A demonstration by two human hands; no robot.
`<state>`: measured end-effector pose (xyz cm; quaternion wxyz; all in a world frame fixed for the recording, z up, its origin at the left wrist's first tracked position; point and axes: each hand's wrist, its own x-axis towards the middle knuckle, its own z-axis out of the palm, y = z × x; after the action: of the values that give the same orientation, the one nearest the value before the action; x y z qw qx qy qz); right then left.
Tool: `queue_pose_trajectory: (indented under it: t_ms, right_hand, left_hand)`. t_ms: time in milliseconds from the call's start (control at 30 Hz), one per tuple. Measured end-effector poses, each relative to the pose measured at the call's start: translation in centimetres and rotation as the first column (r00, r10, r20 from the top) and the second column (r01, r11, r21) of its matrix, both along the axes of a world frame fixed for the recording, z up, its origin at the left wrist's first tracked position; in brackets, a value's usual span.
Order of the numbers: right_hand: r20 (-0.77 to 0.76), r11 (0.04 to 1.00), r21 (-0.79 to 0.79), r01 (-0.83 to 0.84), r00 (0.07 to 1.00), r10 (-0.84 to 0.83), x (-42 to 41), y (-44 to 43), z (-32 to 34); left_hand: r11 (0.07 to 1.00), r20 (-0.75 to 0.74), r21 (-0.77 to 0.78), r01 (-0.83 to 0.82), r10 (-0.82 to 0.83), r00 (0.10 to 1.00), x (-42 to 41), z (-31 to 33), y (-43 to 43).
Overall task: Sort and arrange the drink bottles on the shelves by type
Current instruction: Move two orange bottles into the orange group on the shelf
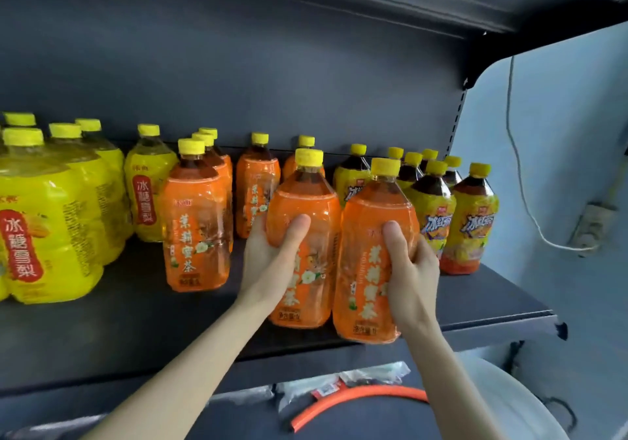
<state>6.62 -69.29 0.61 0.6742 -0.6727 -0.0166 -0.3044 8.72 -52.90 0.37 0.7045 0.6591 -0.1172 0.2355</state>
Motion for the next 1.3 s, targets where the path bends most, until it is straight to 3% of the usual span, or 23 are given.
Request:
queue_pose_trajectory:
  t_ms: [600,1300]
  right_hand:
    - [0.011,0.961,0.079,-0.264,0.964,0.264,8.7,-3.2,-1.4]
    - [0.043,0.965,0.063,-0.256,0.966,0.253,10.9,-3.1,-1.8]
  left_hand:
    - [0.989,-0.054,0.057,-0.136,0.139,0.989,6.8,-0.5,-3.2]
    - [0.938,-0.069,0.128,-0.321,0.331,0.941,15.3,-1.7,-3.4]
